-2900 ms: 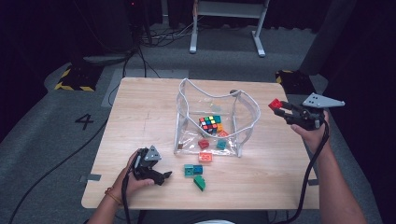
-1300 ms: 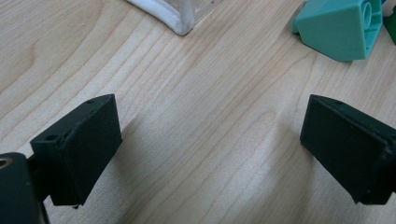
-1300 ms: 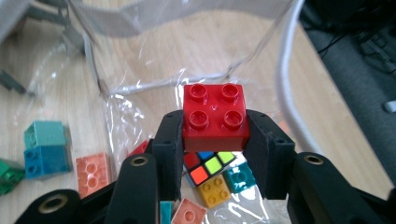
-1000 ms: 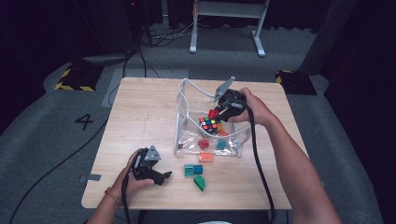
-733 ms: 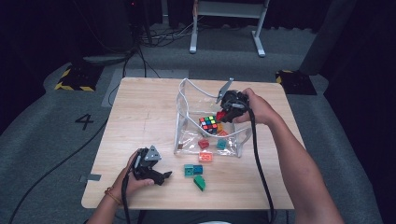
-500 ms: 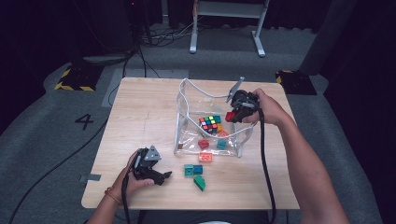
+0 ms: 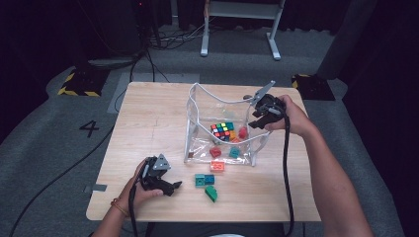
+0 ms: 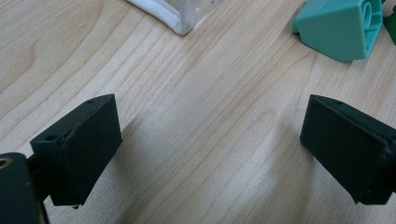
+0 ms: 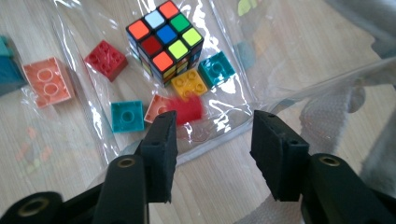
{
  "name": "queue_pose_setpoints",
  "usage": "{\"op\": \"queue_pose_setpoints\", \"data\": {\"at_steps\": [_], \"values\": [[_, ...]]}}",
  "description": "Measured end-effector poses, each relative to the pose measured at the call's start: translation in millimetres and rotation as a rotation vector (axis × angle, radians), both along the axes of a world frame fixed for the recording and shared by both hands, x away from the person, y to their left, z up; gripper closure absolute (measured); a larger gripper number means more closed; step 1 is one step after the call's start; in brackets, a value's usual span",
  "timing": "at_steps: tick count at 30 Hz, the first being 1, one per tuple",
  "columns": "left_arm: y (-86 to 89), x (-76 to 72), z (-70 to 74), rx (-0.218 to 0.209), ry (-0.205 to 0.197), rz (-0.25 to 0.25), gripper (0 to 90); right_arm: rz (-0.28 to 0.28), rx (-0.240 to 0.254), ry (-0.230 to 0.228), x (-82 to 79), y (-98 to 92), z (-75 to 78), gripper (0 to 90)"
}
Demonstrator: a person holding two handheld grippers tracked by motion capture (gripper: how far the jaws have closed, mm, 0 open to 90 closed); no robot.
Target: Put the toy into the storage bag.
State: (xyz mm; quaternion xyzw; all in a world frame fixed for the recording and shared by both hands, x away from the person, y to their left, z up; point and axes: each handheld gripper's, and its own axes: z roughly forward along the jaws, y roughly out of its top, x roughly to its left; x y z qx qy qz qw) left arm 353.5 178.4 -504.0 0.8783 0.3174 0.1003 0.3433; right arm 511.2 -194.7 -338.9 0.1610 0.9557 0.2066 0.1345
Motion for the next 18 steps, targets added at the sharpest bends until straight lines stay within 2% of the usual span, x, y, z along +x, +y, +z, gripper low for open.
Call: {"op": "queue_pose_setpoints", "data": {"at_steps": [4,6,10,16,18], "values": [[1.0,-0.2,0.8,0.013,-0.009,-0.001,5.4,-0.03,0.1,-0.032,-6.1,-10.8,5.3,44.4],[0.9,0.0,0.7,0.011,-0.007,-0.002,5.4,-0.039,0.148,-0.065,-9.6,-17.5,9.1,40.1],[0.9,-0.1,0.6,0.011,-0.008,-0.002,5.4,-0.073,0.249,-0.1,-22.1,-28.2,16.3,34.9],[0.9,-0.1,0.7,0.011,-0.007,-0.002,5.4,-0.101,0.352,-0.188,-40.5,-43.9,28.2,32.1],[0.9,-0.1,0.7,0.011,-0.007,-0.002,5.5,-0.123,0.385,-0.193,-48.4,-50.2,32.0,31.3]]}}
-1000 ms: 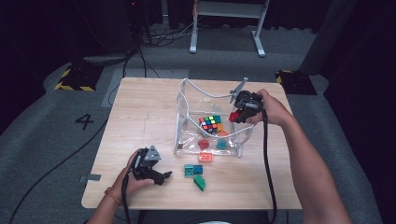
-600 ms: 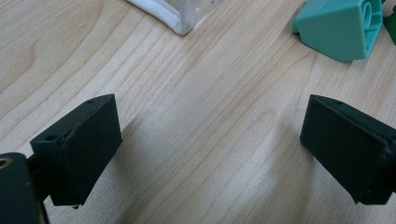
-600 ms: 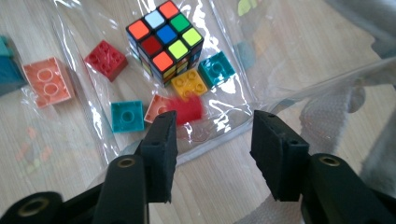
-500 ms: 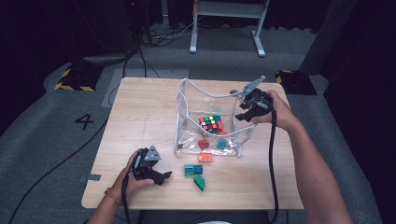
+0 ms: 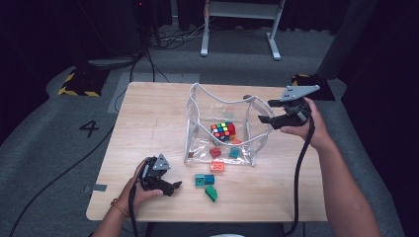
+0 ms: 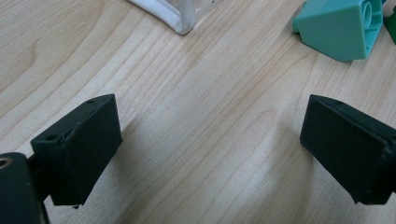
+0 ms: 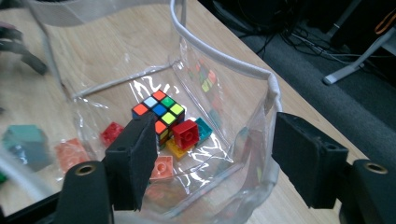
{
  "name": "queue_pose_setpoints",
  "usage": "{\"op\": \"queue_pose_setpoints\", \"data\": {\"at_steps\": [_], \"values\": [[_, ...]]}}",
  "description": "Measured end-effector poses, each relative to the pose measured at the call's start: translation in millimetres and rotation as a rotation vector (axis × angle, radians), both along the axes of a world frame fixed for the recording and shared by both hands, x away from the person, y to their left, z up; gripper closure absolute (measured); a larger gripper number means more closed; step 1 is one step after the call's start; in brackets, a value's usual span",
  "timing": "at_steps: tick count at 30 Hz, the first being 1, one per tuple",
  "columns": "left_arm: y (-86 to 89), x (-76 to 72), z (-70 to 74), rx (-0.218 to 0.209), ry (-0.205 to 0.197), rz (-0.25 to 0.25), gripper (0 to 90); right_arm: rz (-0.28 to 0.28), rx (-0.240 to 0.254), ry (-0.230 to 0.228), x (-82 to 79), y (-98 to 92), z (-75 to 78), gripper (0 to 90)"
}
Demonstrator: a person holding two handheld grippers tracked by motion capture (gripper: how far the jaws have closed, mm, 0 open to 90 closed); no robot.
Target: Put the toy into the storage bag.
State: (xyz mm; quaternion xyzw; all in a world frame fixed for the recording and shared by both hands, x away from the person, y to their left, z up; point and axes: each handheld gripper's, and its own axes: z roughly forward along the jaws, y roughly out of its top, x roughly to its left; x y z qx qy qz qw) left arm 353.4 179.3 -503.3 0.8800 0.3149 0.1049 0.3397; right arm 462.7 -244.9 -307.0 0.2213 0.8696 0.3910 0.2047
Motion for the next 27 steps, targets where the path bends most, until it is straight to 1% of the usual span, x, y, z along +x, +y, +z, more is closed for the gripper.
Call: {"op": "queue_pose_setpoints", "data": {"at_steps": [1,2,4,6,8,9,11,12,13,15,16,17,18,19,21,22,26,27], "values": [[0.0,0.0,0.0,-0.001,0.001,-0.001,5.4,-0.005,0.013,-0.01,-4.8,-3.6,1.7,31.3],[0.0,0.0,0.0,0.0,0.0,0.0,5.4,-0.008,0.016,-0.025,-7.3,-6.0,2.6,31.3],[0.0,0.0,0.0,0.0,0.0,0.0,5.4,-0.021,0.04,-0.024,-14.2,-11.9,4.7,30.7],[0.0,0.0,0.1,0.001,0.0,0.0,5.4,-0.032,0.064,-0.05,-22.6,-19.9,6.6,30.7],[0.0,0.0,0.0,0.0,0.0,0.0,5.4,-0.044,0.067,-0.065,-29.0,-24.8,6.6,30.7],[0.1,-0.1,0.2,0.003,-0.004,0.001,5.4,-0.047,0.082,-0.089,-34.4,-30.0,6.1,30.7],[0.1,0.0,0.1,0.003,-0.003,0.001,5.4,-0.047,0.122,-0.095,-42.4,-39.4,3.5,30.7],[0.0,0.0,0.0,0.0,-0.001,0.0,5.4,-0.05,0.129,-0.097,-45.2,-43.0,1.9,30.7],[0.1,-0.1,0.1,0.003,-0.002,0.001,5.4,-0.051,0.138,-0.102,-48.7,-47.4,-0.9,30.7],[0.0,0.0,0.0,0.0,0.0,0.0,5.4,-0.067,0.15,-0.098,-55.2,-56.0,-9.6,30.7],[0.0,0.0,0.0,0.001,-0.001,0.0,5.4,-0.071,0.145,-0.092,-57.0,-58.2,-13.0,30.7],[0.0,0.0,0.0,0.001,-0.001,0.0,5.4,-0.075,0.144,-0.097,-59.7,-61.1,-19.7,30.7],[0.1,0.0,0.1,0.002,-0.002,0.001,5.4,-0.075,0.147,-0.093,-61.2,-63.0,-23.6,30.8],[0.0,0.0,0.0,0.001,-0.001,0.0,5.4,-0.073,0.153,-0.076,-63.0,-65.3,-29.3,30.7],[0.1,0.0,0.1,0.003,-0.003,0.001,5.4,-0.079,0.15,-0.066,-66.3,-68.4,-40.8,31.0],[0.0,0.0,0.0,0.001,0.0,0.0,5.4,-0.078,0.153,-0.053,-68.0,-69.7,-47.9,31.0],[0.1,-0.1,0.2,0.004,-0.003,0.002,5.4,-0.065,0.14,-0.035,-75.4,-67.8,-67.2,31.2],[0.0,-0.1,0.0,0.001,0.0,0.001,5.4,-0.052,0.145,-0.018,-77.8,-65.0,-73.5,31.2]]}}
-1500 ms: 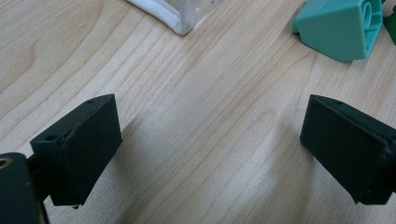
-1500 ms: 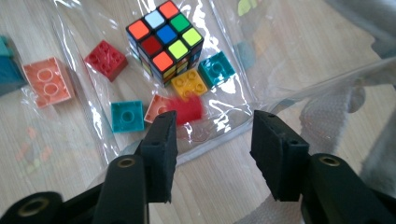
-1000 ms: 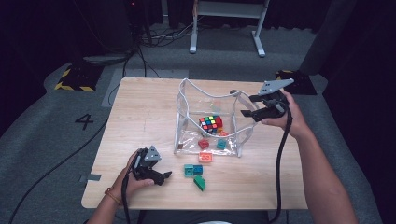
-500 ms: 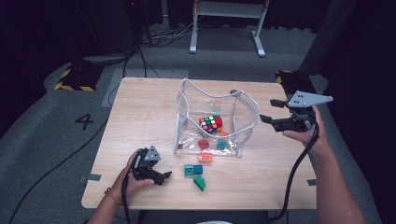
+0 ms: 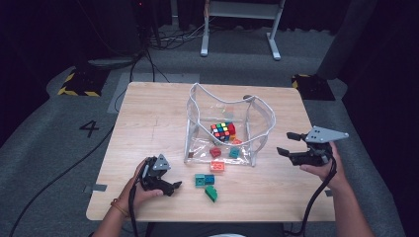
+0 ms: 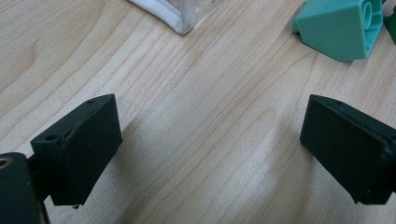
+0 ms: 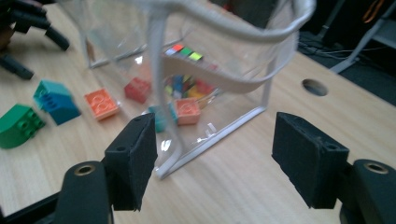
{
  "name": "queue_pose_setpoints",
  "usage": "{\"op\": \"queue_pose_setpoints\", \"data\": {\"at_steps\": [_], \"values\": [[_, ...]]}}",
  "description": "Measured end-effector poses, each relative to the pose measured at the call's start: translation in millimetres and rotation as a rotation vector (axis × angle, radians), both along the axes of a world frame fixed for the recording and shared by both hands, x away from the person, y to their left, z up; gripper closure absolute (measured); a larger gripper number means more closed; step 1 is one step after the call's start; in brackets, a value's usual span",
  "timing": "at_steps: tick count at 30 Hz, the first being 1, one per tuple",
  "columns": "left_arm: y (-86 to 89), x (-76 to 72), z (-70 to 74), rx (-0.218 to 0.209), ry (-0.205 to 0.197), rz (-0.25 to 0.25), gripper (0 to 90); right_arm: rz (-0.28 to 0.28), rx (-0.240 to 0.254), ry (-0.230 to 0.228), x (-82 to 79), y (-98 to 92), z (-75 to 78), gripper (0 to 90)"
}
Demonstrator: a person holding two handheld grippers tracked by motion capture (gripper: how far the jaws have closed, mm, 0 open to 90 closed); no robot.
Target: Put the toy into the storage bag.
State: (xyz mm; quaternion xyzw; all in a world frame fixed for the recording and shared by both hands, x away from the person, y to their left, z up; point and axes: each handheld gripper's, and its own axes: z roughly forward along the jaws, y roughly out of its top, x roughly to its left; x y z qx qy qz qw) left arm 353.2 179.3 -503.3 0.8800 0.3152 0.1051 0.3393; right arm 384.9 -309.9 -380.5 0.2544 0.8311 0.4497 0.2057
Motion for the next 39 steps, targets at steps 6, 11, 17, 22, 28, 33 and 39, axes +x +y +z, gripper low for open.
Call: {"op": "queue_pose_setpoints", "data": {"at_steps": [6,11,17,22,28,33,39], "values": [[0.1,-0.3,0.1,0.003,-0.003,0.004,5.4,0.055,-0.031,0.033,-11.1,18.3,-28.1,32.0],[0.1,-0.2,0.1,0.003,-0.003,0.003,5.4,0.11,-0.032,0.073,-21.7,34.9,-57.3,32.2],[0.2,-0.2,0.2,0.003,-0.003,0.002,5.4,0.182,-0.023,0.148,-31.7,53.5,-88.6,32.8],[0.2,-0.2,0.1,0.003,-0.003,0.002,5.4,0.233,-0.059,0.181,-40.1,71.4,-105.2,32.8],[0.2,-0.2,0.2,0.003,-0.003,0.002,5.4,0.315,-0.044,0.2,-50.4,101.3,-114.1,32.9],[0.2,-0.2,0.1,0.002,-0.003,0.002,5.4,0.365,-0.091,0.167,-62.2,128.4,-118.4,32.9],[0.2,-0.2,0.2,0.003,-0.002,0.002,5.4,0.399,-0.094,0.175,-67.2,150.0,-122.8,32.9]]}}
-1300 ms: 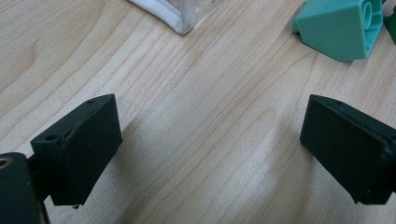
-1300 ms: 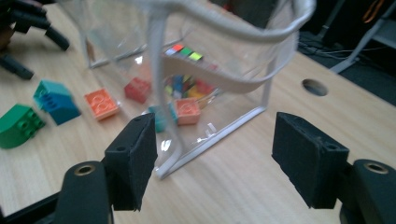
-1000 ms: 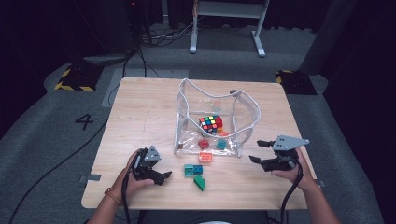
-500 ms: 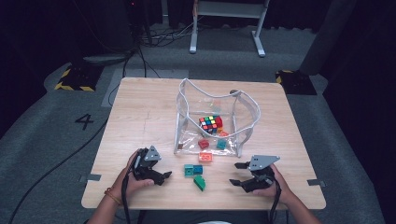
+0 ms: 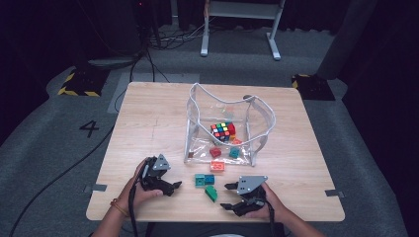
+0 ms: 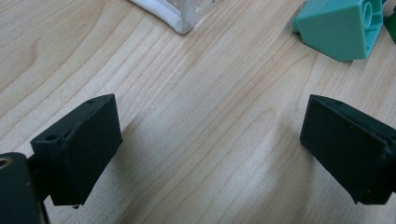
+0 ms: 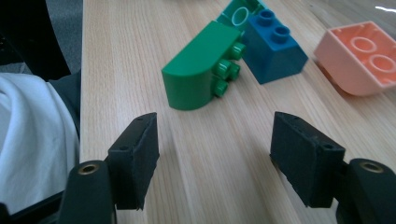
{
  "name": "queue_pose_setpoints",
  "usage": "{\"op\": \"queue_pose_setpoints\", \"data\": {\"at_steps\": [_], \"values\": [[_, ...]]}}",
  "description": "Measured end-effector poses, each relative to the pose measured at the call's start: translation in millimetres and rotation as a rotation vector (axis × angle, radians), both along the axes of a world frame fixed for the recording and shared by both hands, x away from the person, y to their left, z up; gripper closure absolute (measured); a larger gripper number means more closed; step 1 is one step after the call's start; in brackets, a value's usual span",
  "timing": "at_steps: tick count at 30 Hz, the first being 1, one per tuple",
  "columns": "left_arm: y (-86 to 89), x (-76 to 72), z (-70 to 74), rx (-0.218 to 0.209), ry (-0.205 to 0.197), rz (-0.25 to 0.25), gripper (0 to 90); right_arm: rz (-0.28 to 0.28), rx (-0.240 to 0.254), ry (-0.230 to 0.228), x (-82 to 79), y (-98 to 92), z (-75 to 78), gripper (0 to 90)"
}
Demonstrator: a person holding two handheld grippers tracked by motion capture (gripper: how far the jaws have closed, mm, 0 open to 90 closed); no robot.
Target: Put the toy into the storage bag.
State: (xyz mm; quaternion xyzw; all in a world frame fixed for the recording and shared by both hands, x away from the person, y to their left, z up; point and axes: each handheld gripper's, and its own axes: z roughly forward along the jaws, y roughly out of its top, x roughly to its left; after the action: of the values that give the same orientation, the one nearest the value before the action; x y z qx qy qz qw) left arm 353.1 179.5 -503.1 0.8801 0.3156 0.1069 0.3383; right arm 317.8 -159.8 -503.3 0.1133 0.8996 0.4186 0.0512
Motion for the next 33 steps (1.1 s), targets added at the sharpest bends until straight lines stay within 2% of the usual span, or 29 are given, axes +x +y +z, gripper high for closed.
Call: {"op": "queue_pose_setpoints", "data": {"at_steps": [2,4,5,6,8,13,14,15,17,19,20,22,25,30,33], "values": [[0.0,0.0,0.0,0.0,0.0,0.0,5.4,0.008,0.007,0.0,-0.8,7.0,0.2,32.9],[0.1,0.0,0.1,0.001,0.0,-0.001,5.4,0.014,-0.011,0.004,-1.3,12.7,0.0,32.3],[0.1,0.2,0.0,0.0,0.001,-0.002,5.4,0.012,-0.019,-0.008,-3.1,17.3,-0.6,31.9],[0.2,0.2,0.1,0.001,0.0,-0.004,5.4,0.034,-0.03,-0.024,-1.9,18.1,-0.4,32.1],[0.1,0.2,0.0,0.0,0.0,-0.003,5.4,0.01,-0.023,-0.001,-3.5,23.7,-0.2,31.7],[0.2,0.2,0.1,0.001,0.001,-0.003,5.4,0.012,-0.021,-0.005,-0.4,33.5,-0.9,31.0],[0.2,0.2,0.1,0.001,0.0,-0.004,5.4,0.028,-0.029,-0.017,1.9,33.7,-0.8,31.3],[0.2,0.2,0.1,0.001,0.0,-0.004,5.4,0.015,-0.024,0.001,1.9,35.3,-0.5,31.9],[0.1,0.2,0.0,0.0,0.0,-0.003,5.4,0.009,-0.013,-0.005,5.4,36.6,-0.6,34.5],[0.2,0.2,0.1,0.001,0.001,-0.004,5.4,0.009,-0.024,-0.009,7.2,36.6,0.0,38.1],[0.2,0.2,0.1,0.001,0.001,-0.003,5.4,-0.007,-0.019,0.0,6.6,37.4,0.2,41.1],[0.1,0.1,0.1,0.001,0.001,-0.003,5.4,-0.017,-0.004,-0.02,7.4,37.4,-0.2,49.8],[0.2,0.2,0.1,0.001,0.0,-0.003,5.4,-0.005,-0.001,-0.028,7.1,33.6,0.8,56.7],[0.1,0.1,0.1,0.001,0.001,-0.003,5.4,-0.018,0.022,-0.031,7.0,29.8,0.7,61.4],[0.2,0.1,0.1,0.001,0.0,-0.003,5.5,-0.008,0.025,-0.041,7.1,24.9,1.2,65.8]]}}
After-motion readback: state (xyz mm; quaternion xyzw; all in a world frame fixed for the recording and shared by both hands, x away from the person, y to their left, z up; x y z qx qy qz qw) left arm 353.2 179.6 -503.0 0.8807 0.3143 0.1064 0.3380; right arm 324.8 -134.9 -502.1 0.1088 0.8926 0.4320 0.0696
